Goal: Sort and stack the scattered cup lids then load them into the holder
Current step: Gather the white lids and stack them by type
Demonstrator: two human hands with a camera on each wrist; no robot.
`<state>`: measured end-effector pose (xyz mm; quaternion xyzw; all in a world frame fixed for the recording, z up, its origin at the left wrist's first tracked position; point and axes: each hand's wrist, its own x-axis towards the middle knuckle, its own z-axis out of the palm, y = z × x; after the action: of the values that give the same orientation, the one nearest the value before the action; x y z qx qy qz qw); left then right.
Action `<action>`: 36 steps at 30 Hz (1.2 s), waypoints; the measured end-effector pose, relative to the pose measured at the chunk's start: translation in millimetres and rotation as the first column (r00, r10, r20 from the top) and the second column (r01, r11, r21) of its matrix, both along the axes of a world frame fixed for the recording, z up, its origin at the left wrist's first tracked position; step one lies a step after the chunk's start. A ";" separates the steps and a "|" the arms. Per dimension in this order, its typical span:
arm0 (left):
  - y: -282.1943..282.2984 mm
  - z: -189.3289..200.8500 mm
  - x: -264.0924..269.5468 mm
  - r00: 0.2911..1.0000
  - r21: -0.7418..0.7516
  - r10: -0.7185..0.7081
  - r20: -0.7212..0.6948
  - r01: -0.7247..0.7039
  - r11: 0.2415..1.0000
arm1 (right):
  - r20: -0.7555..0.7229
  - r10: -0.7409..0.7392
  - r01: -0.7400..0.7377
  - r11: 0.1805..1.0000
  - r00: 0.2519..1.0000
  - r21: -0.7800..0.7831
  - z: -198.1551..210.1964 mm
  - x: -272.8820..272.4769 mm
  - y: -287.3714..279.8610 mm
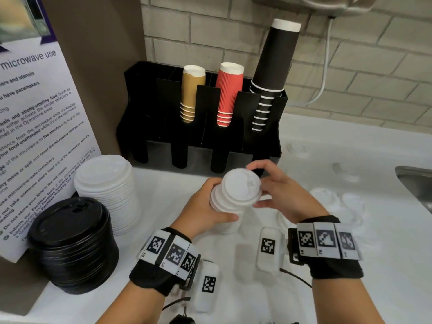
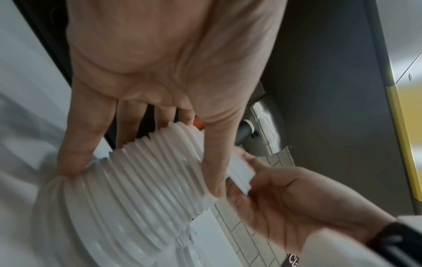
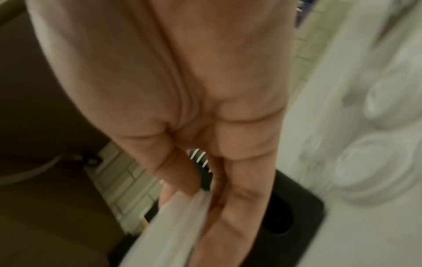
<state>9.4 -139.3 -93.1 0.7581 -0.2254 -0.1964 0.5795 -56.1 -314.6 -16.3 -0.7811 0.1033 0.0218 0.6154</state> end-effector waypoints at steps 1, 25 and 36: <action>0.5 -0.5 0.1 1.000 0.002 0.001 0.000 -0.001 1.000 | -0.041 0.013 -0.015 0.999 0.999 -0.044 -4.0 -0.2 0.9; 2.8 -4.0 -0.4 0.999 0.004 0.022 -0.048 -0.022 1.000 | 0.056 0.133 -0.080 0.829 0.989 -0.554 -18.7 6.3 21.6; 2.9 3.6 -3.5 0.999 0.006 -0.001 -0.045 0.001 1.000 | 0.023 0.158 -0.117 0.817 0.987 -0.565 -19.6 7.9 21.1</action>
<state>5.9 -136.4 -89.5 0.7551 -0.2122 -0.2144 0.5821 -48.2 -293.5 -35.9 -0.9330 0.0270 0.0079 0.3587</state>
